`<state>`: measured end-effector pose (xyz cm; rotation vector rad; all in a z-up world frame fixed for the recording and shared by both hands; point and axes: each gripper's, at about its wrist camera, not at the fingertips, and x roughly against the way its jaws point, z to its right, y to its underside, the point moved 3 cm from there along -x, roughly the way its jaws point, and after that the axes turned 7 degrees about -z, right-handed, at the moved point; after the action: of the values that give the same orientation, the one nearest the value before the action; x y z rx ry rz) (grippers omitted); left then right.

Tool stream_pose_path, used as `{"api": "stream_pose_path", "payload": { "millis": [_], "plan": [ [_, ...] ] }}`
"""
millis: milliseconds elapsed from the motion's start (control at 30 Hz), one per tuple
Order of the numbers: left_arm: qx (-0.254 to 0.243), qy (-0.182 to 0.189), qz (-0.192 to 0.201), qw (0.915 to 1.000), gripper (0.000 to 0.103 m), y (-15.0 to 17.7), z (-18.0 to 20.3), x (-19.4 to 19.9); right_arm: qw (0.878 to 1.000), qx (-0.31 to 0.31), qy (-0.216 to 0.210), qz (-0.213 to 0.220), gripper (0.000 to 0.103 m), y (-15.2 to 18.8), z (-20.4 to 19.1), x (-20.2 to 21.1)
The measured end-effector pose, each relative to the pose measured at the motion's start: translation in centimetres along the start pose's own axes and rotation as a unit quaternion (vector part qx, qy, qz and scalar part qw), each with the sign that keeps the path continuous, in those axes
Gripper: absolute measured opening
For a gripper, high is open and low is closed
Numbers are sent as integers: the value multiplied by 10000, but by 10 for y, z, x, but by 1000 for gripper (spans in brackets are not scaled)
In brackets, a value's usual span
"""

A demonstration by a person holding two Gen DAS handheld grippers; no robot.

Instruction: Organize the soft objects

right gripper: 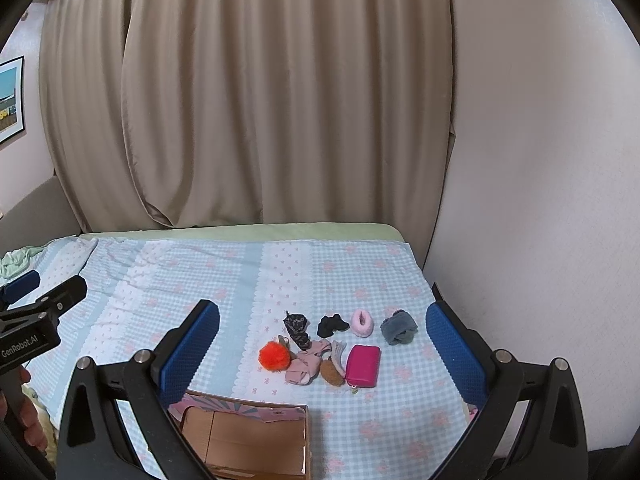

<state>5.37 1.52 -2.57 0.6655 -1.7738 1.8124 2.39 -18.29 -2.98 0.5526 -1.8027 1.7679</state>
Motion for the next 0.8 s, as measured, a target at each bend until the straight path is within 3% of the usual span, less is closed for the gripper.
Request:
{"api": "stream_pose_path", "payload": {
  "millis": [167, 333, 533, 800],
  "plan": [
    [-51, 160, -232, 9996, 103, -5, -8, -14, 9999, -74, 69, -86, 103, 3, -2, -3],
    [-191, 425, -607, 9971, 103, -9, -6, -53, 9976, -419, 243, -488, 103, 12, 12, -27],
    [-421, 777, -1238, 9884, 103, -2, 15, -132, 9910, -828, 528, -910, 103, 24, 41, -77],
    [-470, 934, -2088, 9724, 103, 26, 50, -256, 9789, -1176, 619, -1553, 103, 50, 85, -184]
  ]
}}
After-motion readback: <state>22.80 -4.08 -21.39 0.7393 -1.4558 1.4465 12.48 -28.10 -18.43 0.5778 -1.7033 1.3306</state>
